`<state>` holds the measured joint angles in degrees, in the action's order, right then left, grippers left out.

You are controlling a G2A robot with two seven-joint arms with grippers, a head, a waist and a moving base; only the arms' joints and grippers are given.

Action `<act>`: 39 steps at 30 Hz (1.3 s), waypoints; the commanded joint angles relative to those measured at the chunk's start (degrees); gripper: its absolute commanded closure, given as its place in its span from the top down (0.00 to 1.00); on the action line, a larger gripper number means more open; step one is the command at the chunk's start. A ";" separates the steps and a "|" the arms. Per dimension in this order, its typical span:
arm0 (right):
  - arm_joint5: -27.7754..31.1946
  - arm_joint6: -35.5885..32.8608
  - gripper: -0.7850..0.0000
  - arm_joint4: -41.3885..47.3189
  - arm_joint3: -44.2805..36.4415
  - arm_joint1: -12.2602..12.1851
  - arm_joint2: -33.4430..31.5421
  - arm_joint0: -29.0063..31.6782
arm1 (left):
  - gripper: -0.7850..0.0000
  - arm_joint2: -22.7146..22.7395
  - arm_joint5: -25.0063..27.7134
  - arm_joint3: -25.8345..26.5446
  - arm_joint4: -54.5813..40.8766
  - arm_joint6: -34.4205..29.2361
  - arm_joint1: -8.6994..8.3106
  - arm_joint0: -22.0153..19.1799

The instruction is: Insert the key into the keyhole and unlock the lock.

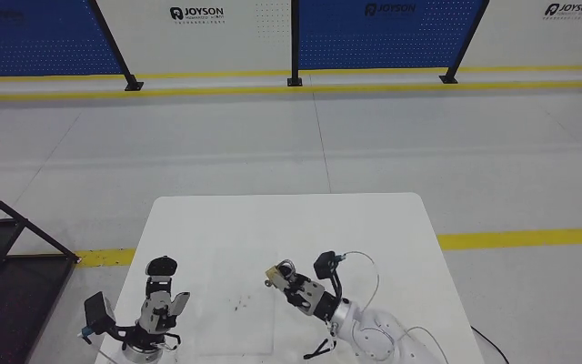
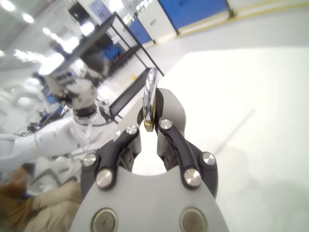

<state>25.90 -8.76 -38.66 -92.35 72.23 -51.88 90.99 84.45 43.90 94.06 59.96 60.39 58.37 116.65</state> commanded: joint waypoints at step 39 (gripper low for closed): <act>-17.79 -12.92 1.00 -8.22 11.23 7.11 19.61 -14.76 | 1.00 0.48 1.24 -0.88 -1.09 -1.24 -0.11 0.08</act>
<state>8.24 -21.48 -46.00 -79.50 79.77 -31.70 75.63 84.94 45.14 93.18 58.87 59.15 58.26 116.73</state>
